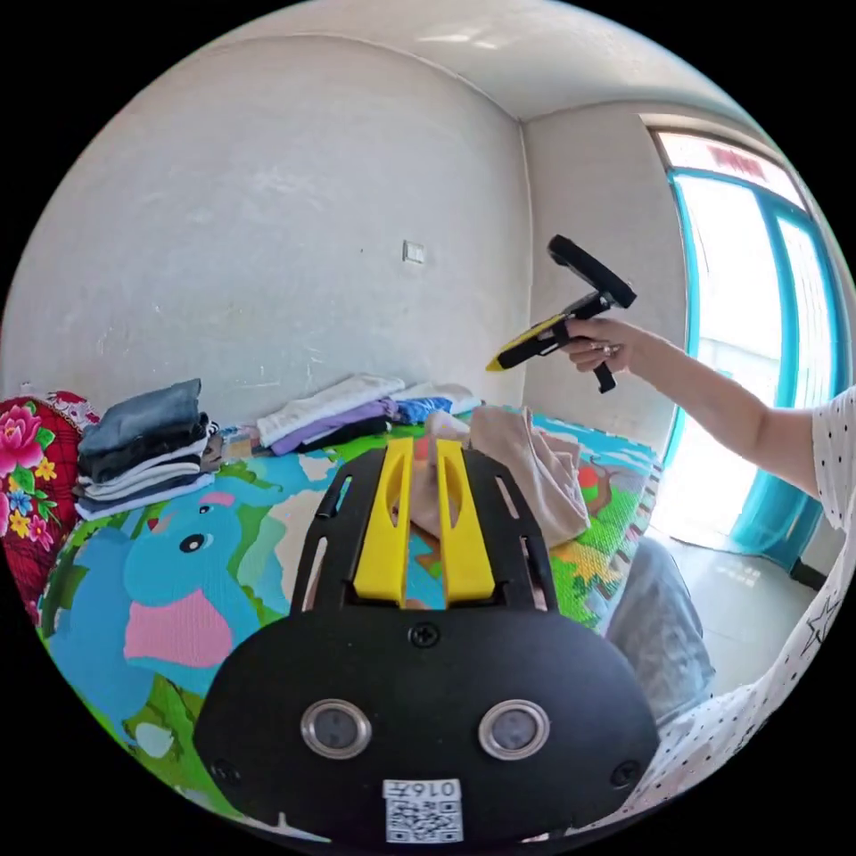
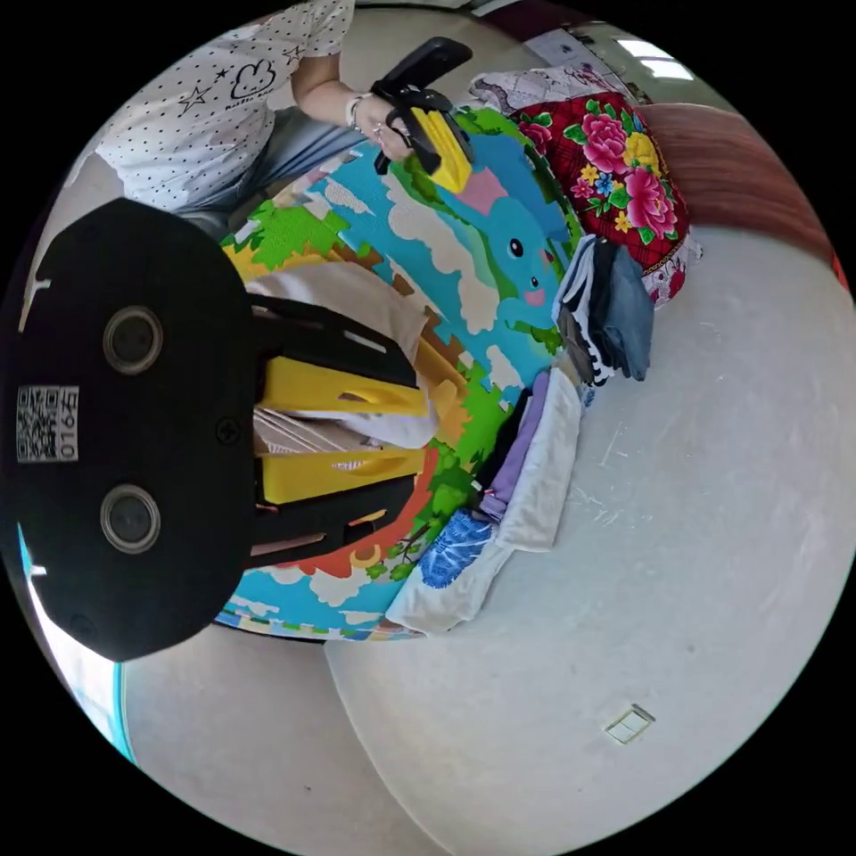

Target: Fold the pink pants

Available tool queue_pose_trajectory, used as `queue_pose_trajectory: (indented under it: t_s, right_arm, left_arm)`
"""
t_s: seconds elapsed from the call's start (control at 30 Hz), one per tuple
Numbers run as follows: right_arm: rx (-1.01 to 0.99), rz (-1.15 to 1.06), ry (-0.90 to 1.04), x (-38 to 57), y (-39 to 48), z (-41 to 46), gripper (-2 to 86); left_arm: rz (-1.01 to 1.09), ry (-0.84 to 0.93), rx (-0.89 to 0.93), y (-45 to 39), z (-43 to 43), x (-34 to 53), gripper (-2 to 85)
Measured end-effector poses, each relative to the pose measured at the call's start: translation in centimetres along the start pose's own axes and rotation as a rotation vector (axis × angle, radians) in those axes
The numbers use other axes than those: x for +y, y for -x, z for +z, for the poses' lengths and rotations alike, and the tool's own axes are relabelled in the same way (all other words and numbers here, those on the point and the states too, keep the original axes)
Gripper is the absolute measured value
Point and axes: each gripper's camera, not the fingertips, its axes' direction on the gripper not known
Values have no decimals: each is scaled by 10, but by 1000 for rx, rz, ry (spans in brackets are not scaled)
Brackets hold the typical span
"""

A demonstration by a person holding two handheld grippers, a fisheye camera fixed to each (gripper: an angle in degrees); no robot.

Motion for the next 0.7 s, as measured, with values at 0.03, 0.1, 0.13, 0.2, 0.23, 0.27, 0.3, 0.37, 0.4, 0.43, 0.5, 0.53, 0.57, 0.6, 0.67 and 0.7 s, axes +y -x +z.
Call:
queue_pose_trajectory:
  t_s: [0.03, 0.1, 0.13, 0.2, 0.23, 0.27, 0.3, 0.37, 0.4, 0.43, 0.5, 0.53, 0.57, 0.6, 0.67, 0.7]
  right_arm:
    - [-57, 33, -26, 15, 6, -3, 94]
    - [-108, 56, -65, 45, 21, -6, 110]
    - [-69, 90, -85, 67, 31, -5, 115]
    - [54, 182, -85, 99, 43, 4, 122]
    - [117, 261, -65, 118, 46, 14, 125]
    - [131, 292, -47, 125, 46, 20, 127]
    - [120, 340, -6, 138, 45, 35, 130]
    - [43, 399, 48, 149, 42, 60, 139]
    - [-11, 411, 72, 152, 45, 75, 139]
    - [5, 400, 78, 153, 54, 84, 132]
    - [84, 364, 50, 149, 80, 80, 97]
    - [116, 339, -12, 143, 102, 65, 59]
    - [111, 316, -45, 139, 113, 56, 52]
    - [88, 273, -122, 130, 137, 37, 36]
    - [42, 217, -215, 116, 173, 14, 24]
    - [7, 181, -270, 105, 199, 4, 19]
  left_arm:
    - [-30, 45, 31, -6, -1, 1, 46]
    - [-103, 86, 96, -9, 0, 5, 54]
    - [-141, 103, 140, -11, 2, 7, 57]
    - [-176, 127, 188, -15, 7, 7, 61]
    - [-174, 152, 207, -19, 12, 4, 64]
    - [-158, 182, 218, -26, 17, -1, 69]
    - [-149, 195, 221, -29, 18, -4, 72]
    - [-112, 211, 224, -44, 17, -14, 81]
    - [-104, 207, 222, -48, 16, -16, 83]
    - [-95, 197, 211, -54, 12, -19, 83]
    - [-95, 186, 186, -59, 4, -22, 83]
    - [-99, 181, 169, -60, 0, -24, 83]
    - [-107, 177, 156, -61, -5, -26, 83]
    - [-112, 174, 152, -61, -7, -27, 84]
    - [-138, 140, 149, -59, -19, -34, 90]
    - [-146, 125, 149, -59, -23, -36, 93]
